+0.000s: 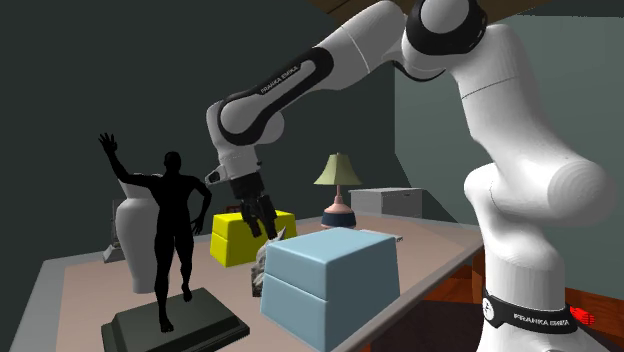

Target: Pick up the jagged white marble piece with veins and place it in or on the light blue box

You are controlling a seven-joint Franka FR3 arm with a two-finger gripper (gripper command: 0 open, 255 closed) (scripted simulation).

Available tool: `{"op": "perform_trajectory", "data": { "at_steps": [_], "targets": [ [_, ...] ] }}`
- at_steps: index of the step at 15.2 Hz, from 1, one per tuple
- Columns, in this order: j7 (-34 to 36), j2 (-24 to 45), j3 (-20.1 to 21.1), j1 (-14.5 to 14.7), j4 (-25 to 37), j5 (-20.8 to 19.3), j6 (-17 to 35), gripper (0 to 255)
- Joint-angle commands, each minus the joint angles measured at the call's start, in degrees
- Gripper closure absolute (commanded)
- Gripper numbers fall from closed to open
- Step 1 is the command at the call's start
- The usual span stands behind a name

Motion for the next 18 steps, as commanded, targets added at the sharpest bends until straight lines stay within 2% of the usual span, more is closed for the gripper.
{"op": "perform_trajectory", "data": {
  "at_steps": [1,7,15,16,18],
  "targets": [
    [-0.5,1.8,0.2,0.0,0.1,0.0,1.5,0],
    [-0.4,2.4,0.1,-0.3,-3.5,0.0,5.7,0],
    [-0.4,2.4,0.1,-0.3,-3.5,0.0,5.7,0],
    [-0.4,2.4,0.1,-0.3,-3.5,0.0,5.7,255],
    [-0.4,2.4,0.1,-0.3,-3.5,0.0,5.7,255]
  ]
}}
